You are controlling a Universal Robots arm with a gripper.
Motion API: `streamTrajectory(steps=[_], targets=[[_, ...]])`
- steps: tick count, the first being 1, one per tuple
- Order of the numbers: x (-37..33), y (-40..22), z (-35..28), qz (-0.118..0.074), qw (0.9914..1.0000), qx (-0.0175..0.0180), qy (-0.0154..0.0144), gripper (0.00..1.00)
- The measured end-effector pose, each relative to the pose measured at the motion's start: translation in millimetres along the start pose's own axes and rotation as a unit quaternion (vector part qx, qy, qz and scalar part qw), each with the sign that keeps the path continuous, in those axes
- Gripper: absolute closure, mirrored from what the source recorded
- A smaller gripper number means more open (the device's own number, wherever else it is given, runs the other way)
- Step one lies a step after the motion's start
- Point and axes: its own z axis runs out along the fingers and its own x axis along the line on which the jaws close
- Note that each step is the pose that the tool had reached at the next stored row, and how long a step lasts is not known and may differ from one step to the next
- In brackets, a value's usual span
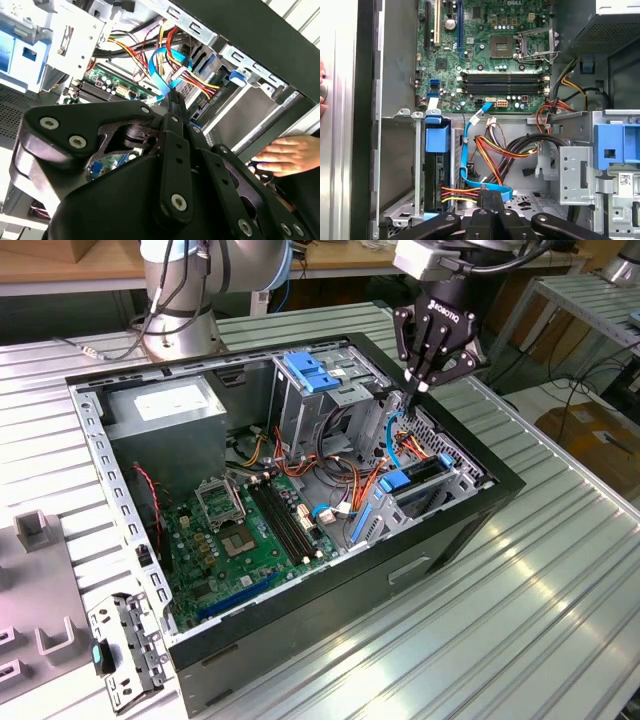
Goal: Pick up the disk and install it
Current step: 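Insert the second disk wire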
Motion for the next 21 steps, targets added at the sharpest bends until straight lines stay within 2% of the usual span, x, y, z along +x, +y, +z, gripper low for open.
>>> streamTrajectory(steps=[1, 7, 8, 9, 10, 11, 12, 13, 14, 16, 17, 18, 19, 20, 21], targets=[[-0.2, -0.1, 0.3, 0.0, 0.99999, 0.0, 0.0045, 0.89], [-0.2, -0.1, 0.1, 0.0, 0.99999, 0.0, 0.0049, 0.89], [-0.3, -0.1, 0.2, 0.0, 0.99998, 0.0, 0.0061, 0.89], [-0.3, -0.1, 0.0, 0.001, 0.99994, 0.0, 0.0108, 0.89], [-0.5, -0.2, 0.2, 0.001, 0.99981, 0.0001, 0.0197, 0.89], [-1.1, -0.2, 0.6, 0.001, 0.99967, 0.0001, 0.0258, 0.89], [-1.8, -0.2, 1.0, 0.002, 0.99957, 0.0001, 0.0294, 0.89], [-2.8, -0.2, 1.9, 0.002, 0.99928, 0.0002, 0.0379, 0.89], [-3.7, -0.3, 2.7, 0.003, 0.999, 0.0002, 0.0446, 0.89], [-5.1, -0.4, 3.8, 0.003, 0.9986, 0.0003, 0.0528, 0.89], [-6.1, -0.4, 4.3, 0.003, 0.99842, 0.0003, 0.0562, 0.83], [-7.2, -0.5, 4.5, 0.003, 0.99827, 0.0003, 0.0587, 0.83], [-8.8, -0.6, 4.6, 0.004, 0.99817, 0.0003, 0.0604, 0.83], [-10.2, -0.6, 4.7, 0.004, 0.99813, 0.0003, 0.0611, 0.76], [-11.7, -0.7, 4.7, 0.004, 0.99812, 0.0003, 0.0612, 0.76]])
